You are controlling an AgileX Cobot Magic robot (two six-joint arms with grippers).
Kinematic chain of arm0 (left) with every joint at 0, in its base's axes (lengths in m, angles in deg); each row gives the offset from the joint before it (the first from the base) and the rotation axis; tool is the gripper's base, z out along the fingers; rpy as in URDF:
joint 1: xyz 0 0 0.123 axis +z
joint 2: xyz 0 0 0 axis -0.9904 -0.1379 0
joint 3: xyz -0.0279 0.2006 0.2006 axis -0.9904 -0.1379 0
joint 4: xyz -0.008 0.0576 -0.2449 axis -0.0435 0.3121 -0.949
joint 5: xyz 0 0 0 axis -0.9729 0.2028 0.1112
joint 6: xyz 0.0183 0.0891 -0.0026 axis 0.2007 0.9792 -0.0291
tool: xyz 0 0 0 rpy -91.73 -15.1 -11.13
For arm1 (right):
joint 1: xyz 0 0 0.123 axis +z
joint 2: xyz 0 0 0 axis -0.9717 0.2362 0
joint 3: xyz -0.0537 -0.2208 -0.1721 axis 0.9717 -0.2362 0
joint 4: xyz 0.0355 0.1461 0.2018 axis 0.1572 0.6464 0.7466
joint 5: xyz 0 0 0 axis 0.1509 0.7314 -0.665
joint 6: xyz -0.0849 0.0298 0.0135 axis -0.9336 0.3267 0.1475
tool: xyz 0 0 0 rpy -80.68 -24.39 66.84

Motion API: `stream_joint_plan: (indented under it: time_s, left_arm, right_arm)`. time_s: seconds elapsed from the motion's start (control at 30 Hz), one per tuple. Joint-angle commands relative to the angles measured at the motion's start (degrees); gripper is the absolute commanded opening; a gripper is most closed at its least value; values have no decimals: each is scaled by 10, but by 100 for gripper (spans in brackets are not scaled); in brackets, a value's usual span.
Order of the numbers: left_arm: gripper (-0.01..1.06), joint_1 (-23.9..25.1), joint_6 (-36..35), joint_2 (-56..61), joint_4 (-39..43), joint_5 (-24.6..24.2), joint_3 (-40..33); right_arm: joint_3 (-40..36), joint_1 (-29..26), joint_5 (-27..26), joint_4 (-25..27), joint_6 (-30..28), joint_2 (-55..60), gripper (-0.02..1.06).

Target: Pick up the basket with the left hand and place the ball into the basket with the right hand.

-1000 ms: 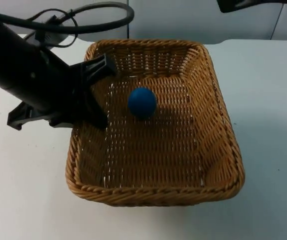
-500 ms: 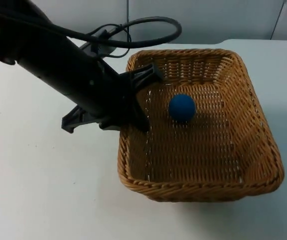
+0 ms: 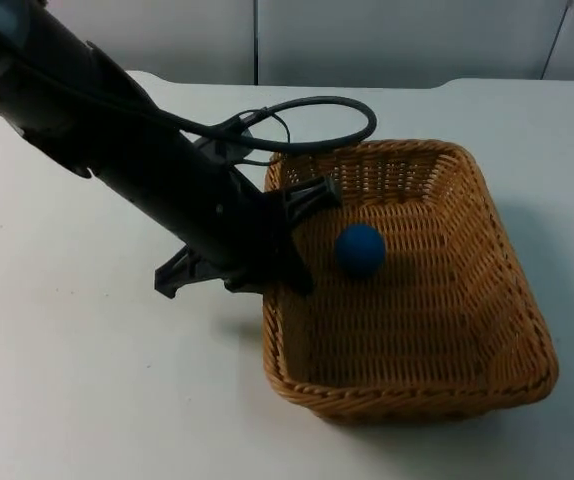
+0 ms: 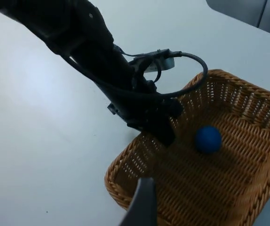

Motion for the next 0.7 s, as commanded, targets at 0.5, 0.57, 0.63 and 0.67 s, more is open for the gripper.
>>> stream_joint_plan:
  time_s: [0.5, 0.57, 0.63, 0.67]
  left_arm:
    - [16, -5, 21, -10, -18, -4, 6]
    - [32, -5, 21, -7, -18, -6, 6]
    - [42, -5, 21, -7, -18, -10, 6]
    - [51, -5, 21, -5, -20, -16, 6]
  right_arm:
    - [-2, 3, 15, -7, 2, -3, 76]
    - [-2, 3, 15, -7, 2, -3, 76]
    - [-2, 3, 15, -7, 2, -3, 76]
    - [-2, 3, 15, -7, 2, -3, 76]
